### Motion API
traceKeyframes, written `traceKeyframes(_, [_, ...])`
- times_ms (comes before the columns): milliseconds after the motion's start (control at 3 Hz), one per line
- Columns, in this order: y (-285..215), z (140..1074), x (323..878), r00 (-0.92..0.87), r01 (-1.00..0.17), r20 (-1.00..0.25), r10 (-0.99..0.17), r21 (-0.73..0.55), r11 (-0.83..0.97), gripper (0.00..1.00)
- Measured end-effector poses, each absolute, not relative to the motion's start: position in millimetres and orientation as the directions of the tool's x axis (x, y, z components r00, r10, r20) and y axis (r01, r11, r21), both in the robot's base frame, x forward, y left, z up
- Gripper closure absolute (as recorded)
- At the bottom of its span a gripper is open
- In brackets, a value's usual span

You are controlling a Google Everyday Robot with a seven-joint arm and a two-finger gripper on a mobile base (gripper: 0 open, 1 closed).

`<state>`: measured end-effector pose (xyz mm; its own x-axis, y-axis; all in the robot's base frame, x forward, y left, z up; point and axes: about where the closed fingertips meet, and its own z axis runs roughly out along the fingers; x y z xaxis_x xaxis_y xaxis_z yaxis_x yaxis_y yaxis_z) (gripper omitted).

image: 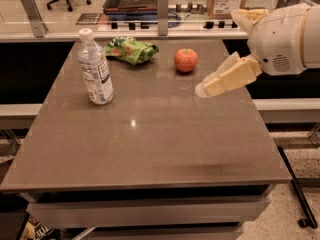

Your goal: Knock blue plastic bottle over

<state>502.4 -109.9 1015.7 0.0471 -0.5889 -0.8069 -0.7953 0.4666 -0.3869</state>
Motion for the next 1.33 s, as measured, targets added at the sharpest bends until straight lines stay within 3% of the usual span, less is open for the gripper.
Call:
traceKeyframes(1000, [-99.6,998.9,519.8,0.024,-0.814,-0.841,-0.54,-0.33,0.478,0.0])
traceKeyframes(1333, [-74.7,991.0,531.7,0.011,-0.835,-0.864,-0.504,-0.286,0.471,0.0])
